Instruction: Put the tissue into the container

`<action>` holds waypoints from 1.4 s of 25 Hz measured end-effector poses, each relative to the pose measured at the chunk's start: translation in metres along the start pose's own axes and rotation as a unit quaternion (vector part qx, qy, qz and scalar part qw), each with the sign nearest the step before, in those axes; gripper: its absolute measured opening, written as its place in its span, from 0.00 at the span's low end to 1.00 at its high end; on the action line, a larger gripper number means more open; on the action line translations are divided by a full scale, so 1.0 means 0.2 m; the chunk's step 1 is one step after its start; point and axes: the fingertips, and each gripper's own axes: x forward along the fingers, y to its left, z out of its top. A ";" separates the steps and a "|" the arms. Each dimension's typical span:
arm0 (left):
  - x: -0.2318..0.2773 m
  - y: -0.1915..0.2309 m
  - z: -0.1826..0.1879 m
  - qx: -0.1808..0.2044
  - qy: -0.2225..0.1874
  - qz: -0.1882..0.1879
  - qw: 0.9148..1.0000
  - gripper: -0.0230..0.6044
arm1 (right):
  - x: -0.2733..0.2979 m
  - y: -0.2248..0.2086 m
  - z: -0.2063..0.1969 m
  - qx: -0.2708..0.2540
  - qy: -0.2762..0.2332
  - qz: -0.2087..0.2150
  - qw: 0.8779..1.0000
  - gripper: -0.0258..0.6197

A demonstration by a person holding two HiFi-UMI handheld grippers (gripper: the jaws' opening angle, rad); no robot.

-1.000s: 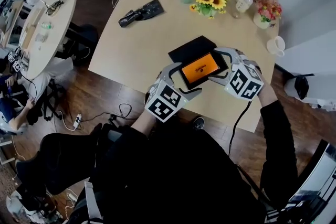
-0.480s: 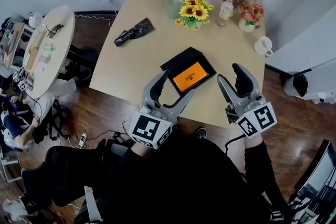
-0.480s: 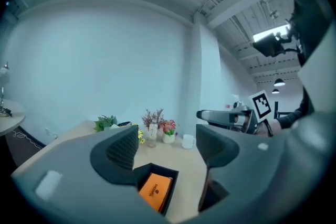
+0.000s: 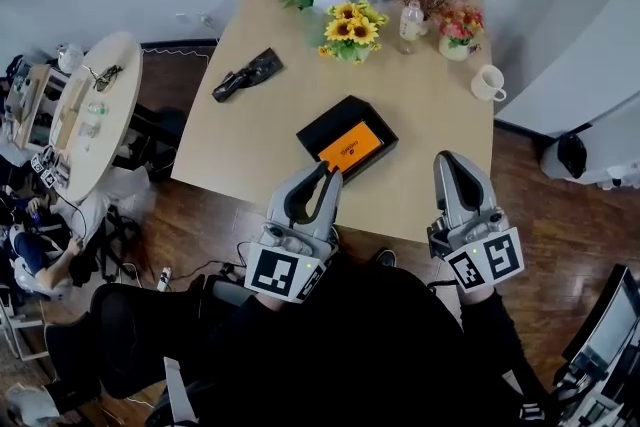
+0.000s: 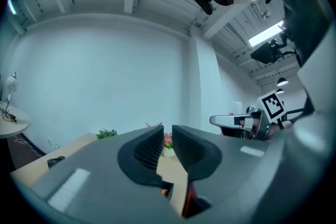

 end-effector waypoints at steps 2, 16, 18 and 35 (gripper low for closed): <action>-0.01 -0.04 -0.01 0.007 -0.003 -0.002 1.000 0.05 | -0.02 0.02 -0.02 -0.003 0.003 0.000 1.000 0.04; -0.04 -0.13 -0.02 0.023 -0.004 -0.004 1.000 0.04 | -0.08 0.09 -0.08 -0.025 0.020 0.015 0.999 0.04; -0.04 -0.14 -0.02 0.023 -0.003 -0.006 1.000 0.04 | -0.08 0.09 -0.09 -0.025 0.023 0.015 0.999 0.04; -0.01 -0.09 -0.07 0.017 0.013 -0.014 1.000 0.04 | -0.03 0.12 -0.12 -0.040 0.032 0.020 0.998 0.04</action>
